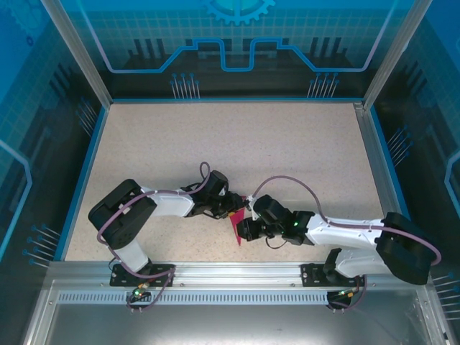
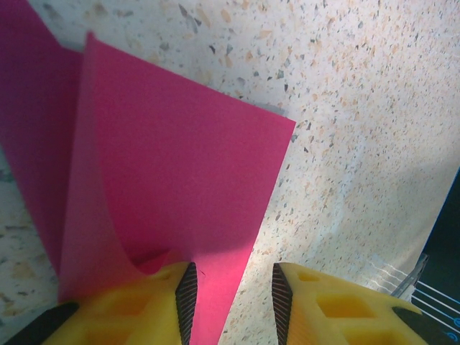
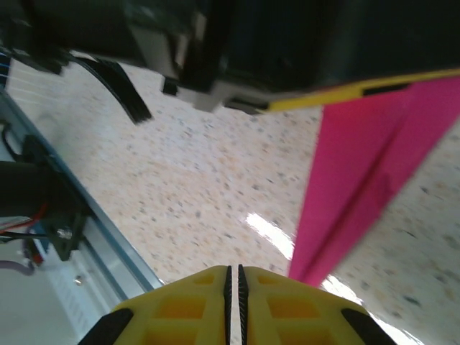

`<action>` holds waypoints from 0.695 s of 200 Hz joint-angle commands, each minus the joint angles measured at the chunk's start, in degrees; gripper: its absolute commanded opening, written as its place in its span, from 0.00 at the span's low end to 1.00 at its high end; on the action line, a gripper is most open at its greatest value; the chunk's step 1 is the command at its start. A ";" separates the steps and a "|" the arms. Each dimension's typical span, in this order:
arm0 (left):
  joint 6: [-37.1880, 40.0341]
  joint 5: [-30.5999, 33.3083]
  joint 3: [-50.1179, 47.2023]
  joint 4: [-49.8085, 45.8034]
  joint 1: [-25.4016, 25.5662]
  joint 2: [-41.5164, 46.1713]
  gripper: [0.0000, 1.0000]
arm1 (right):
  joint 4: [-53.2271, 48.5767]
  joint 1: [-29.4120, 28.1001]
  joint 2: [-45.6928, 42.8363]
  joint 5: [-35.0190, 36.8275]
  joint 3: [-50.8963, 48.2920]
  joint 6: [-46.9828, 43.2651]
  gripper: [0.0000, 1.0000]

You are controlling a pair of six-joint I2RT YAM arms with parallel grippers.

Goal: Fold a paper plane with a square sheet of paper (pick it up from the middle)
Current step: Perform the fifth fold on the wing at the bottom-center of the table.

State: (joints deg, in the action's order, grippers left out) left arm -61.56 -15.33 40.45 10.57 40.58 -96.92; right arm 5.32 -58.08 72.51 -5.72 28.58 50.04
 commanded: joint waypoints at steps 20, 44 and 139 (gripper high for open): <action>0.04 0.43 1.29 -2.04 0.15 -1.34 0.38 | 12.82 0.69 7.62 -2.66 -2.21 4.72 0.13; 0.03 0.19 1.35 -1.84 0.13 -1.31 0.38 | 13.43 1.17 10.79 -2.80 -2.31 4.65 0.13; 8.89 -0.02 5.42 -6.06 0.07 4.75 0.46 | 2.22 5.04 17.40 -6.49 -5.66 0.12 0.08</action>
State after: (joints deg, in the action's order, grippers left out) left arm -58.02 -15.29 41.98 7.29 40.62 -96.38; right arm 16.62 -54.02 86.67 -11.25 25.34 53.32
